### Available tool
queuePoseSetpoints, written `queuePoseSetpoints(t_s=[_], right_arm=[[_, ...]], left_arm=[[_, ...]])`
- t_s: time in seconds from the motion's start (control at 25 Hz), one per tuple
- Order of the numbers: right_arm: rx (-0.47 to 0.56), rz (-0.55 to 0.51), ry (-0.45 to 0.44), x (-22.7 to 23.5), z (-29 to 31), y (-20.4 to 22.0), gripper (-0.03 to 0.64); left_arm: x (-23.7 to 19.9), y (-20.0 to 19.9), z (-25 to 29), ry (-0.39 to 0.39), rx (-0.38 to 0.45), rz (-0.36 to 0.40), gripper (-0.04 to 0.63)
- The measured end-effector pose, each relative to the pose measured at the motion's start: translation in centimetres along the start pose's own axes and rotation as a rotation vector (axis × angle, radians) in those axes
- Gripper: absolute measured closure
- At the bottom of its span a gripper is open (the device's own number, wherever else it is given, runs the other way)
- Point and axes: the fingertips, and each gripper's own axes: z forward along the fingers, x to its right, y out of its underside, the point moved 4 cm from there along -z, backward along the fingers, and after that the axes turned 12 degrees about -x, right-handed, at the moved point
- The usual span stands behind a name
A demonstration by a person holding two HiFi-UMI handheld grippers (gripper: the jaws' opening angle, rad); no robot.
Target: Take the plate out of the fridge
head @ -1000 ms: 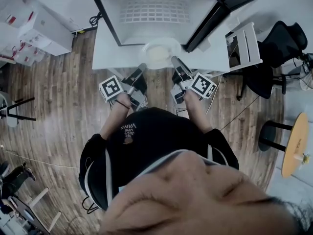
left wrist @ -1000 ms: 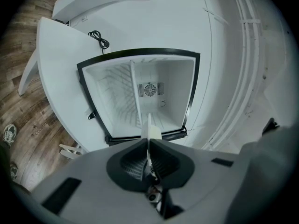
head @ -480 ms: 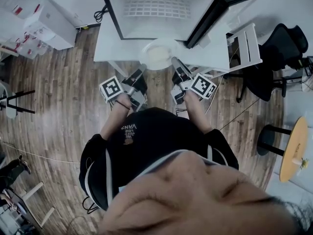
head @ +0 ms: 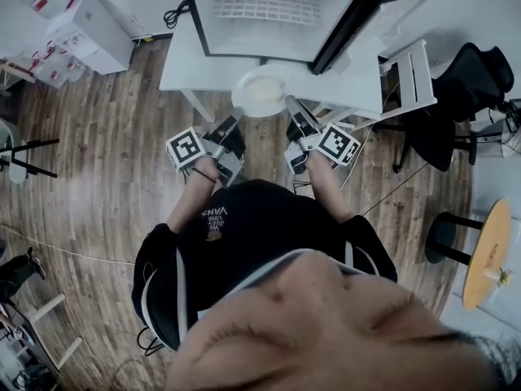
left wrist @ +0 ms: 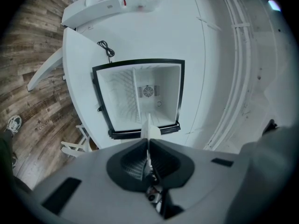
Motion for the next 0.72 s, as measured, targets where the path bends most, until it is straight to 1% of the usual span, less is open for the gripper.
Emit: queuePoseSetpoints(t_s=[0.12, 0.24, 0.4, 0.56, 0.72], right_arm=[[-0.002, -0.001, -0.004, -0.2, -0.9, 1.0, 0.545], [-0.003, 0.015, 0.01, 0.0, -3.0, 3.0, 0.545], [-0.008, 0.019, 0.009, -0.4, -2.8, 2.9, 0.545], [-0.009, 0.011, 0.0, -0.4, -4.1, 3.8, 0.545], [-0.013, 0.047, 0.035, 0.0, -4.7, 4.4, 0.545]], left_arm=[[0.1, 1.2, -0.7, 0.003, 0.004, 0.001, 0.565], [-0.2, 3.8, -1.7, 0.003, 0.008, 0.008, 0.565], [0.0, 3.6, -1.9, -0.002, 0.01, -0.003, 0.565], [-0.1, 5.2, -2.3, -0.006, 0.009, -0.014, 0.565], [-0.2, 5.6, -2.3, -0.015, 0.003, -0.023, 0.565]])
